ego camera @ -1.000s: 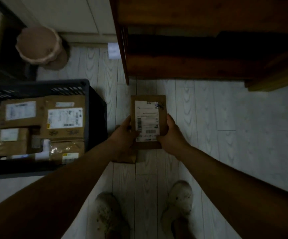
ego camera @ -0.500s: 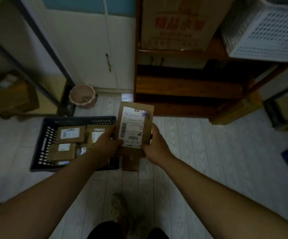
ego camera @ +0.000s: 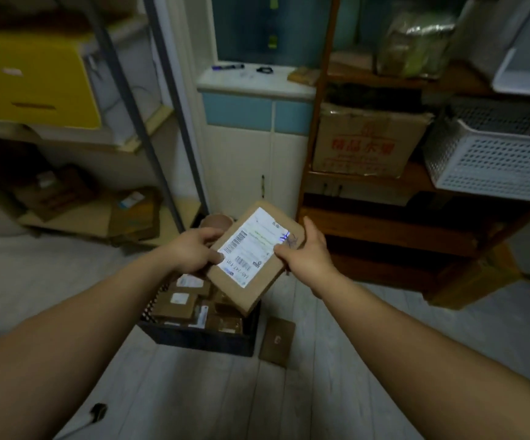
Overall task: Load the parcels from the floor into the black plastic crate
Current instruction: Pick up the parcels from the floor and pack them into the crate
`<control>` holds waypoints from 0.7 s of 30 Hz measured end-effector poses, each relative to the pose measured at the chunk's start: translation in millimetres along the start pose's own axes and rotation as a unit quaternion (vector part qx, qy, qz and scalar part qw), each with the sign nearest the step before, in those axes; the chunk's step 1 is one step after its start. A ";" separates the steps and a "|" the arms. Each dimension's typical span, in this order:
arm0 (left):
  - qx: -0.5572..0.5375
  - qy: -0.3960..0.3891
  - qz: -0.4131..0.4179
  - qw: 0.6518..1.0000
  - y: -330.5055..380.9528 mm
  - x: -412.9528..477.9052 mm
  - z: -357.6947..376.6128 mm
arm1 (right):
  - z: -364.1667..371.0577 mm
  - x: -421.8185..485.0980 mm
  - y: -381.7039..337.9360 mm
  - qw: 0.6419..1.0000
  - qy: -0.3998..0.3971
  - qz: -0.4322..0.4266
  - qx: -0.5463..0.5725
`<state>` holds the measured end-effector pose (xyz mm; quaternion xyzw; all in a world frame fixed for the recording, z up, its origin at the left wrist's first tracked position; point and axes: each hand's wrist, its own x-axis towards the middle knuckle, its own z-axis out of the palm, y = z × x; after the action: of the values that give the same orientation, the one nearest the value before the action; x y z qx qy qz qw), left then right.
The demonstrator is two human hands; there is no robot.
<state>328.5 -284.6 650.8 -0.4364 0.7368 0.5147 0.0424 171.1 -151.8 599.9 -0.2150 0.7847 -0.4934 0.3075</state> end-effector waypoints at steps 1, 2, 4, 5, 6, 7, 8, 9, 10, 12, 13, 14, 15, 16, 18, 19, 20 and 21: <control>0.015 0.014 0.010 1.000 -1.3 -2.9 -10.0 | 4.9 -1.0 -4.6 1.000 -0.006 0.000 -0.003; 0.017 0.045 0.025 0.999 -4.3 -4.3 -19.1 | 11.5 -2.9 -9.1 1.000 -0.009 0.002 0.001; -0.020 0.141 0.043 0.989 -13.5 -4.2 -37.5 | 31.3 -8.2 -20.5 1.000 0.007 0.012 0.017; -0.053 0.181 0.043 0.981 -18.8 -5.1 -47.2 | 42.6 -10.7 -26.3 0.999 0.017 0.015 0.027; -0.088 0.211 0.035 0.973 -26.4 -4.4 -58.6 | 54.5 -12.1 -32.1 0.999 0.025 0.018 0.031; -0.117 0.228 0.027 0.966 -34.3 -5.5 -70.4 | 67.6 -13.9 -37.8 0.999 0.031 0.014 0.030; -0.147 0.233 0.020 0.961 -44.9 -3.5 -83.6 | 81.0 -17.4 -44.2 0.999 0.031 0.008 0.029; -0.173 0.225 0.017 0.959 -54.0 -1.9 -96.9 | 94.1 -21.5 -50.7 0.999 0.026 -0.003 0.030; -0.189 0.216 0.017 0.958 -63.3 0.2 -109.9 | 107.5 -24.7 -55.1 0.999 0.022 -0.012 0.029; -0.199 0.198 0.031 0.959 -78.5 -0.1 -132.4 | 131.7 -30.4 -63.0 0.999 0.026 -0.030 0.017; -0.201 0.178 0.040 0.963 -85.5 0.8 -142.4 | 143.7 -33.1 -66.1 0.999 0.026 -0.035 0.011; -0.199 0.153 0.046 0.967 -92.8 2.9 -152.2 | 156.0 -35.3 -68.4 0.999 0.023 -0.037 0.004; -0.194 0.131 0.048 0.971 -98.3 4.0 -160.0 | 167.6 -37.9 -70.0 0.999 0.018 -0.036 -0.003; -0.188 0.114 0.048 0.974 -103.9 6.7 -167.3 | 178.4 -38.9 -69.3 0.999 0.017 -0.034 -0.010; -0.161 0.098 0.051 0.981 -112.7 12.8 -178.2 | 195.7 -41.4 -68.4 0.999 0.019 -0.032 -0.019; -0.142 0.091 0.054 0.984 -115.4 16.0 -181.4 | 200.9 -42.5 -67.6 0.999 0.017 -0.032 -0.020; -0.124 0.083 0.060 0.987 -117.7 20.3 -184.2 | 206.1 -40.5 -65.1 0.999 0.014 -0.028 -0.020; -0.107 0.076 0.066 0.989 -118.9 25.5 -186.8 | 210.4 -36.8 -63.8 0.999 0.012 -0.024 -0.020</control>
<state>466.7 -459.1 639.2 -0.4263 0.7060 0.5576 -0.0944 345.8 -290.2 599.5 -0.2341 0.7925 -0.4876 0.2819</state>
